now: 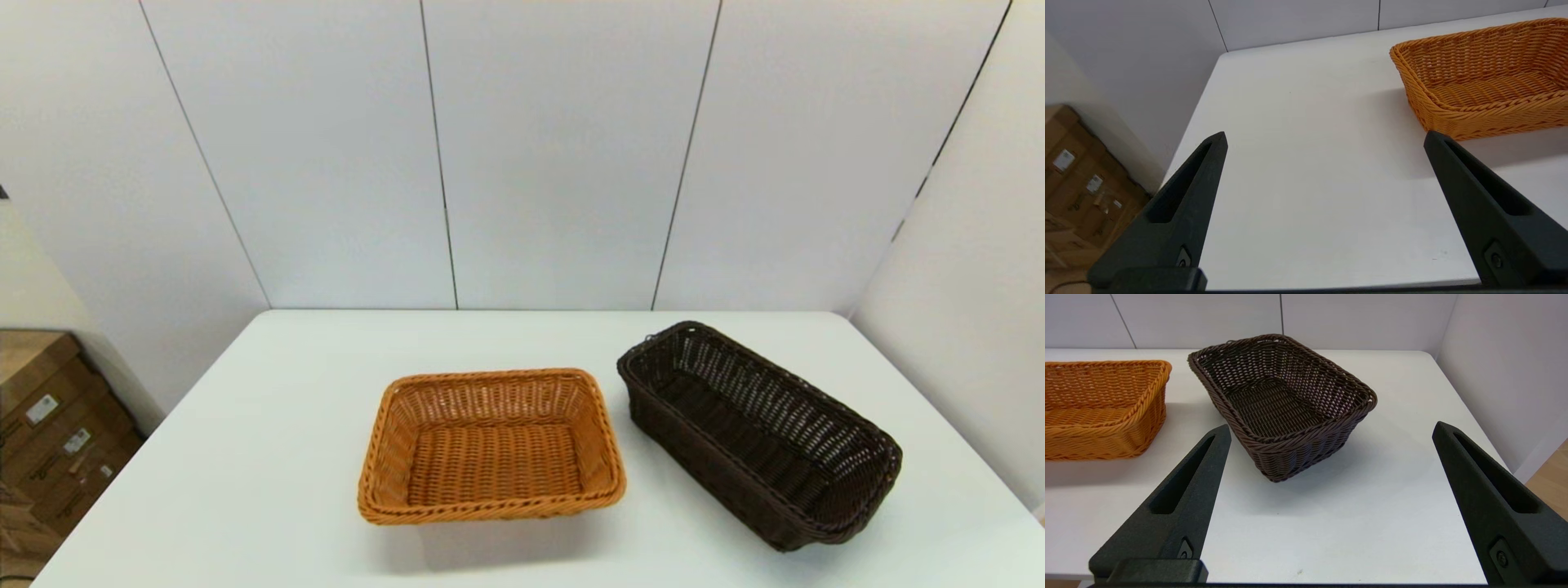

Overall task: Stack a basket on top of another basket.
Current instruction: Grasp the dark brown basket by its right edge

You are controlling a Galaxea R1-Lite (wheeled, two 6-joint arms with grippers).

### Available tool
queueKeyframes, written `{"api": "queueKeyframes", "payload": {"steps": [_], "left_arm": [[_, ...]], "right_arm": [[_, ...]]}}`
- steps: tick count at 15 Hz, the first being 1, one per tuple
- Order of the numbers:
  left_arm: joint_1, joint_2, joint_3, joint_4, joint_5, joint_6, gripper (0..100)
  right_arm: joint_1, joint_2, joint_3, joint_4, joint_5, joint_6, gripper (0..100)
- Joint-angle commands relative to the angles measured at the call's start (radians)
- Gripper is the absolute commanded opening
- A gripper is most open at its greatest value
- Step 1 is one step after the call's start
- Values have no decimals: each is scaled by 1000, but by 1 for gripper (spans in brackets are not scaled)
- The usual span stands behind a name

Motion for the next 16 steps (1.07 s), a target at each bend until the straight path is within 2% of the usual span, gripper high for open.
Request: {"api": "queueKeyframes", "payload": {"steps": [1,16], "left_arm": [[0,0,2,0,2,-28,100],[0,0,2,0,2,-30,100]], "right_arm": [[0,0,0,0,0,0,100],[0,0,0,-2,2,-3,100]]}}
